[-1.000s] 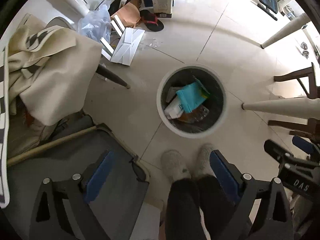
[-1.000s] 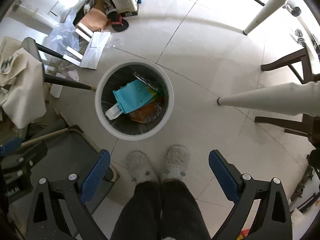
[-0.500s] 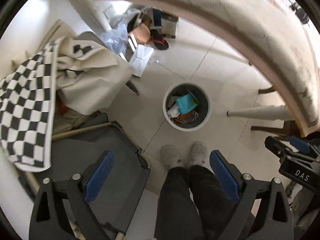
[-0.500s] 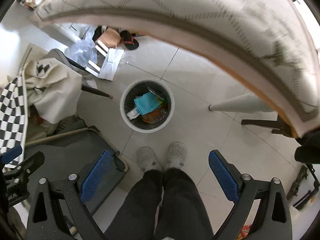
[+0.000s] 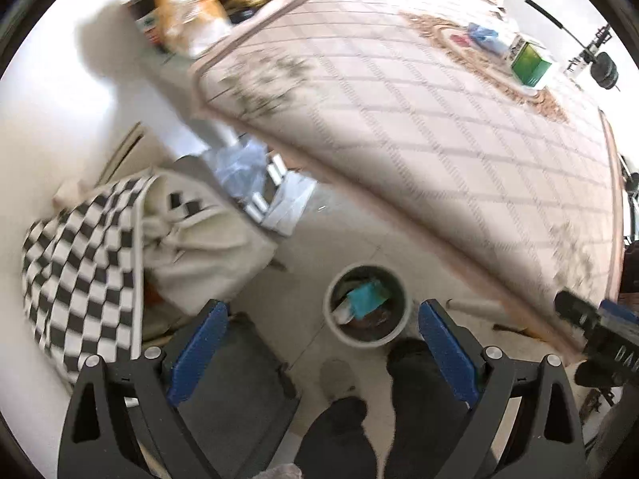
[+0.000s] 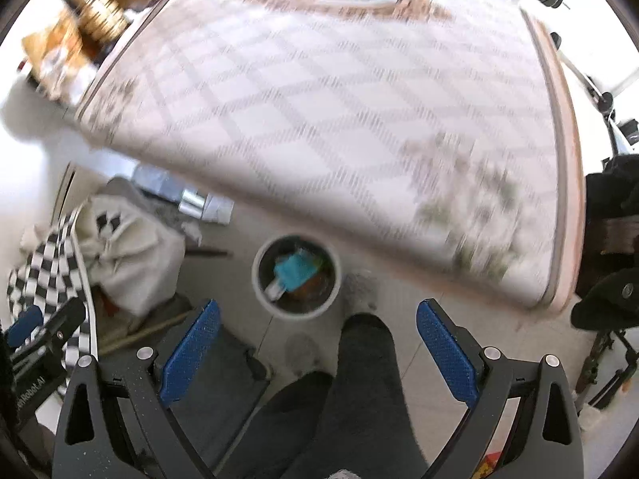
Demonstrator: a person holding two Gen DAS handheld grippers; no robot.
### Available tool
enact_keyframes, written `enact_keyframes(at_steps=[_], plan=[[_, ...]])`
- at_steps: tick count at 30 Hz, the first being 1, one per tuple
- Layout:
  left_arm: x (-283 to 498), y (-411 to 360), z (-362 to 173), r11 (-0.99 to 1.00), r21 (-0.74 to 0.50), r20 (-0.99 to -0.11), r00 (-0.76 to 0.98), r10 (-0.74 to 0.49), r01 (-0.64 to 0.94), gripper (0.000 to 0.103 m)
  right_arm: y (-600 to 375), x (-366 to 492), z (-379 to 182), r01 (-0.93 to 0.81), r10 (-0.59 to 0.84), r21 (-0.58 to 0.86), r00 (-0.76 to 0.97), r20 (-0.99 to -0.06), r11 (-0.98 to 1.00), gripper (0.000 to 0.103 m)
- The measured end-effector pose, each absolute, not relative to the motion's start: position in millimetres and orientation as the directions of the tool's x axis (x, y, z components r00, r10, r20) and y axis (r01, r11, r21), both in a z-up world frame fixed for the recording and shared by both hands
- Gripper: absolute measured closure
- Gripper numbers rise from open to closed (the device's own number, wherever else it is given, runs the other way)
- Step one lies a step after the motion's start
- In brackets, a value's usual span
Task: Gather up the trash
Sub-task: 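Raise both tools from the bin back over the table, then grasp the blue plastic wrapper with the left tool while the right tool grasps the white-green medicine box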
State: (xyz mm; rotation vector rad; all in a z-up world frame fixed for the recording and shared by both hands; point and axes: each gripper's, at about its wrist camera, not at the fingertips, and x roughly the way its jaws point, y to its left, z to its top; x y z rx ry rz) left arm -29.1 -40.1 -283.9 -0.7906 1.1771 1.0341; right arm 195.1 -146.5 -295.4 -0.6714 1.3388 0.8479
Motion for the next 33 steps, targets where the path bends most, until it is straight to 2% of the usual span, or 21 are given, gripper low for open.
enact_keyframes(at_steps=[8, 14, 21, 27, 28, 29, 33], plan=[[77, 45, -314, 0.343, -0.035, -0.991, 0.076, 0.108, -0.939, 0.003, -42, 339, -278, -0.838, 0.119, -0.002, 0.080, -0.990, 0.546, 0.003], [147, 101, -348, 0.328, -0.013, -0.999, 0.022, 0.025, -0.945, 0.003, 55, 429, -287, -0.860, 0.099, -0.035, 0.099, -0.990, 0.509, 0.003], [183, 141, -372, 0.315, 0.050, -0.998, -0.056, -0.009, -0.948, 0.003, 154, 475, -308, -0.908, 0.076, -0.079, 0.121, -0.990, 0.411, 0.003], [188, 148, -380, 0.297, 0.079, -0.995, -0.095, -0.041, -0.952, 0.003, 203, 480, -343, -0.938, 0.023, -0.005, 0.014, -1.000, 0.347, 0.003], [189, 150, -379, 0.294, 0.079, -0.994, -0.096, -0.044, -0.953, 0.003, 205, 481, -347, -0.937, 0.028, 0.017, -0.008, -1.000, 0.349, 0.004], [193, 153, -376, 0.291, 0.079, -0.995, -0.096, -0.043, -0.953, 0.003, 206, 482, -350, -0.936, 0.033, 0.038, -0.028, -0.999, 0.350, 0.017], [218, 172, -357, 0.302, 0.054, -0.998, -0.061, -0.015, -0.952, 0.003, 199, 503, -345, -0.911, 0.085, 0.102, -0.074, -0.994, 0.400, 0.019]])
